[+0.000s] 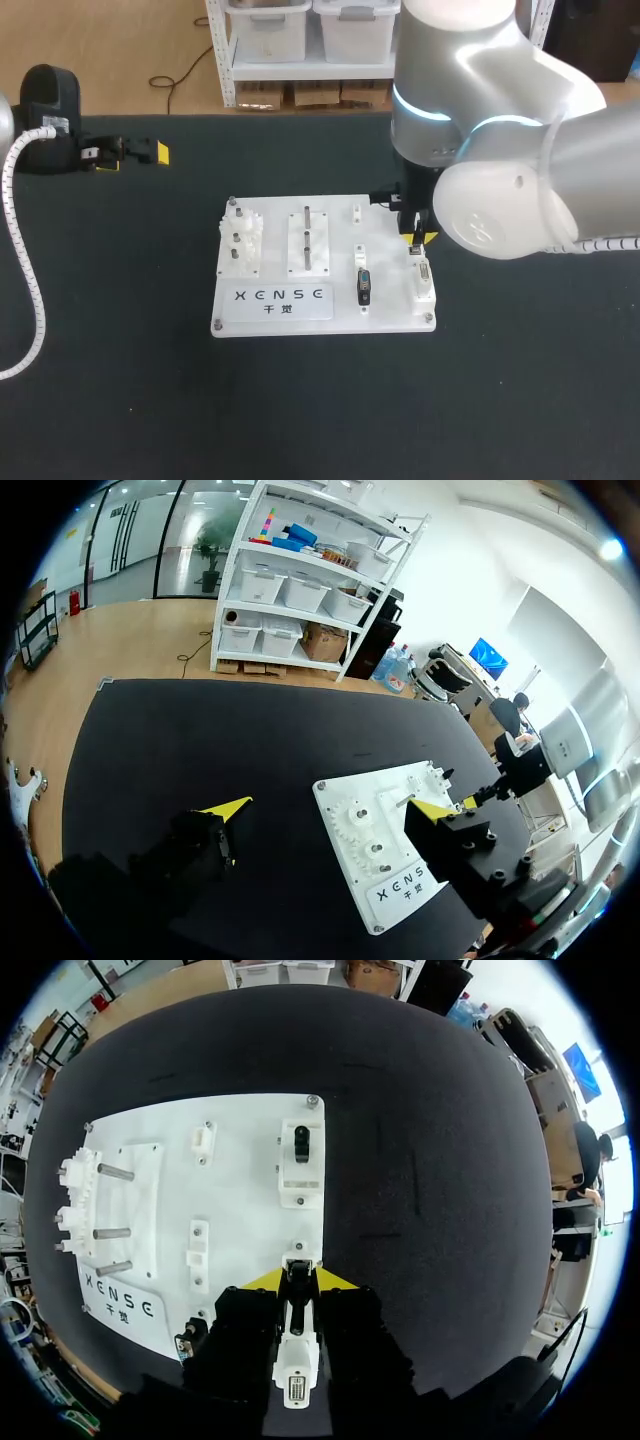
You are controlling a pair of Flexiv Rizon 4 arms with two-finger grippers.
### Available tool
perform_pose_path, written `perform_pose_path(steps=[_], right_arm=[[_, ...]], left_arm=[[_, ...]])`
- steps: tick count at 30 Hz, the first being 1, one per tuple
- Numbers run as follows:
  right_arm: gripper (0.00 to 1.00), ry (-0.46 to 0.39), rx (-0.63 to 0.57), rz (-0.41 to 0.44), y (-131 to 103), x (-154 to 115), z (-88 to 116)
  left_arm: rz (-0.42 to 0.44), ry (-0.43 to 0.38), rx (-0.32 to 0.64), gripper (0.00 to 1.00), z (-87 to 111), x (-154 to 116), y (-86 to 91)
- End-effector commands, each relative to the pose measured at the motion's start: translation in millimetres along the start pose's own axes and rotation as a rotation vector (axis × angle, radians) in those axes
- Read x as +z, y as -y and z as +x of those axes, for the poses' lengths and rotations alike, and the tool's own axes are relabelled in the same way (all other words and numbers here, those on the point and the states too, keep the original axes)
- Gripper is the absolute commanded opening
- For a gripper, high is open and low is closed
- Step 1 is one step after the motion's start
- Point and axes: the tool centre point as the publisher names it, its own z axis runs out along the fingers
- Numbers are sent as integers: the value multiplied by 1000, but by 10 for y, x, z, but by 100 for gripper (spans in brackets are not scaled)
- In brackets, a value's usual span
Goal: Insert the USB connector, Ethernet cable, and multi-pin plug into their matching sockets one by one.
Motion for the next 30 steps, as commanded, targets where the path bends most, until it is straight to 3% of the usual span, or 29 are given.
perform_pose_path(steps=[1,30], right_arm=[[0,-5,0,3,-4,46,-5],[0,2,-12,-9,-83,9,-22]], left_arm=[[0,0,0,100,0,0,0],[0,0,0,100,0,0,0]])
